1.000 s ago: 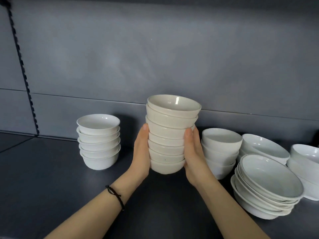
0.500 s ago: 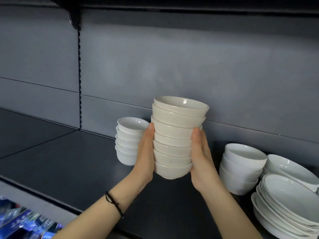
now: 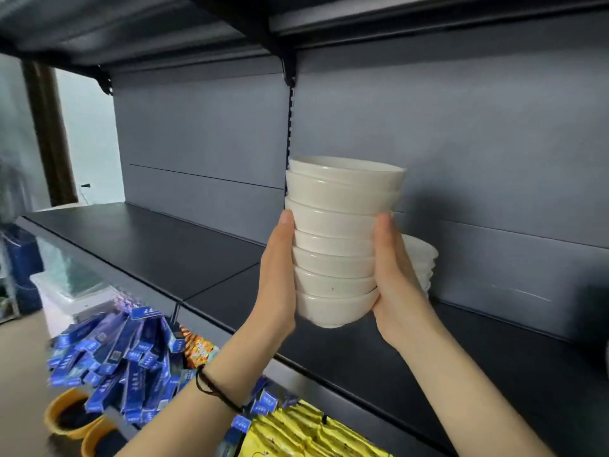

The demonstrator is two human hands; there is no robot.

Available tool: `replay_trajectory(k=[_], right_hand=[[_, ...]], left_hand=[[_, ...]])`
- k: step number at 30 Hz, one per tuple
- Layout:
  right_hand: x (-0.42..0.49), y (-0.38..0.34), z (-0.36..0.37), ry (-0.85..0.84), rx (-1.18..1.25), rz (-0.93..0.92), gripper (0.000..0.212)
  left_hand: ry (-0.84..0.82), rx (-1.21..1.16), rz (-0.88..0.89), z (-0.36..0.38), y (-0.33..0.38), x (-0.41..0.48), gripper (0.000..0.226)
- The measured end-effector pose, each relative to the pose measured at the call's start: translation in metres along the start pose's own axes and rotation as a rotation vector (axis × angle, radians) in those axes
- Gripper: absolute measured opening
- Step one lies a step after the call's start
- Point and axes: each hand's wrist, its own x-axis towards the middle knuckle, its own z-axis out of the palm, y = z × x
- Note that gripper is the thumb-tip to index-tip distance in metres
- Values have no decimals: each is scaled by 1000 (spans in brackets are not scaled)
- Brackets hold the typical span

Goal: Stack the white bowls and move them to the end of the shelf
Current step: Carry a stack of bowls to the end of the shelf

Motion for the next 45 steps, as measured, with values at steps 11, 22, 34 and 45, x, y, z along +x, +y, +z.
replay_trajectory(k=[11, 22, 34, 45], right_hand=[[24, 63, 191, -154, 88, 69, 68], [70, 116, 348, -278, 123, 141, 66], [165, 196, 481, -268, 131, 94, 65], [273, 238, 586, -214, 96, 64, 71]], left_hand=[[185, 81, 23, -194, 48, 27, 78], [322, 77, 42, -349, 81, 74, 76], [302, 32, 73, -491, 78, 182, 84], [240, 35, 67, -587, 97, 307, 72]])
